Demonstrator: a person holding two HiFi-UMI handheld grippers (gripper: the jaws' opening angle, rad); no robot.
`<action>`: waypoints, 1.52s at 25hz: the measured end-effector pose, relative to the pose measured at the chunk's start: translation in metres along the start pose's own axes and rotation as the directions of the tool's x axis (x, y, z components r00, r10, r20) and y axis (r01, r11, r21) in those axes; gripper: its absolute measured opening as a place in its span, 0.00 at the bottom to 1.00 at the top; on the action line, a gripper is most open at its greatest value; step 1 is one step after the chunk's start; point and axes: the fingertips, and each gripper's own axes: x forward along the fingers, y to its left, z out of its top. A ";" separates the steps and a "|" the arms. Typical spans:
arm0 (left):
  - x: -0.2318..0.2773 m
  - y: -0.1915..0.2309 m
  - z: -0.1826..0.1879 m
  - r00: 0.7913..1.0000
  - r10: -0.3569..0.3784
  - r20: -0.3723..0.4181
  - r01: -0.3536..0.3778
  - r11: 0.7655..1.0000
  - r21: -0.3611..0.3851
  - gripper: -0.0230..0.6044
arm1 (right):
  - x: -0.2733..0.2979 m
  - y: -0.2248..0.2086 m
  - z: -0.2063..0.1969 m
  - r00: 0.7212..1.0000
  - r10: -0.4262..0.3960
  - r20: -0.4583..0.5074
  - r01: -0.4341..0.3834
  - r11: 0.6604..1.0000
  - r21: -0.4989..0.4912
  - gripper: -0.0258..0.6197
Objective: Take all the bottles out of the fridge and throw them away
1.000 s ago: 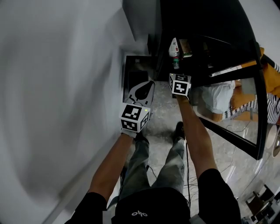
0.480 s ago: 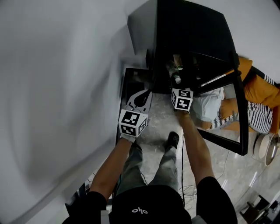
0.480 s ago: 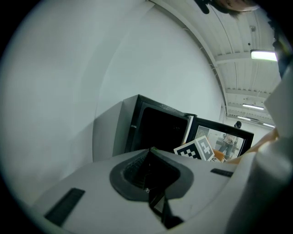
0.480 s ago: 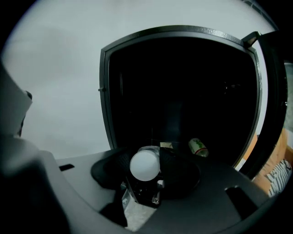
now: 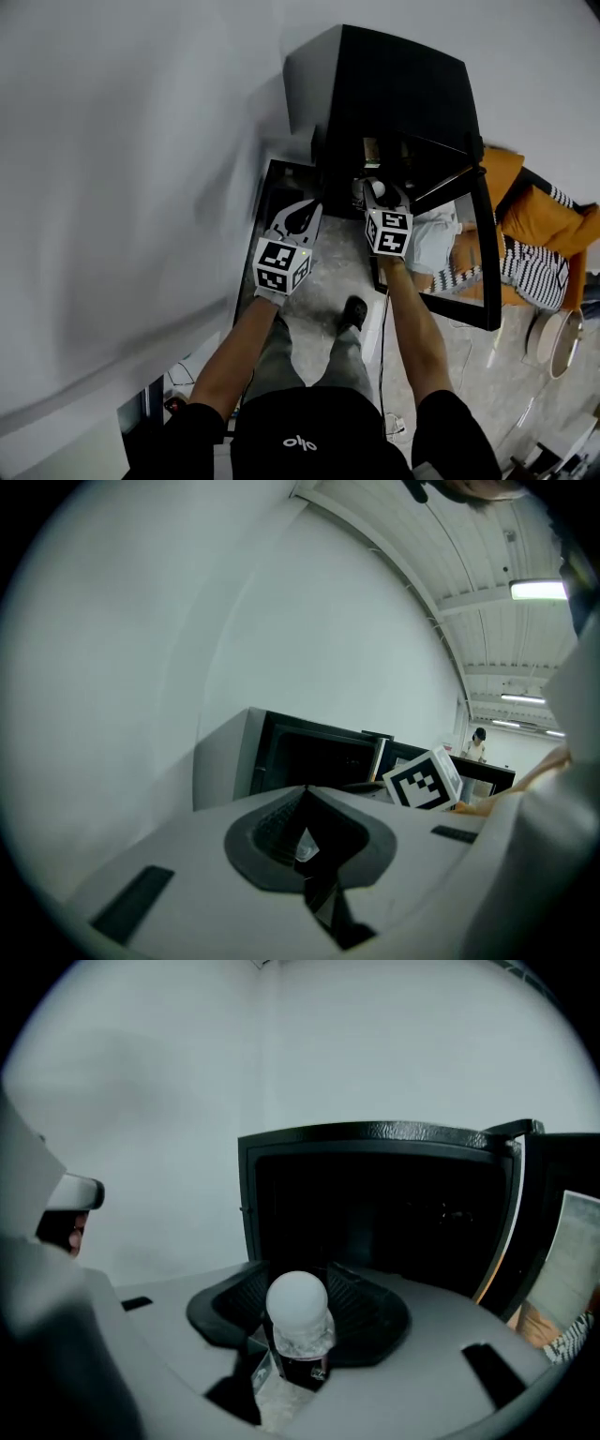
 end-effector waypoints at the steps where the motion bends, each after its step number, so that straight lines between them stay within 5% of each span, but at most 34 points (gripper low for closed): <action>1: -0.003 -0.002 0.004 1.000 0.005 0.005 -0.005 1.000 0.002 0.04 | -0.008 0.002 0.006 1.000 0.008 0.008 -0.008 1.000 -0.002 0.34; 14: -0.057 -0.003 0.044 0.993 0.101 0.056 -0.100 0.995 -0.011 0.04 | -0.085 0.050 0.062 0.989 0.130 0.070 -0.125 0.990 -0.073 0.34; 25: -0.105 0.040 0.037 0.977 0.202 0.068 -0.200 0.979 -0.035 0.04 | -0.076 0.118 0.075 0.968 0.242 0.070 -0.232 0.965 -0.118 0.34; 38: -0.181 0.115 0.013 0.935 0.350 0.058 -0.345 0.935 -0.086 0.04 | -0.046 0.229 0.069 0.923 0.382 0.035 -0.373 0.915 -0.151 0.34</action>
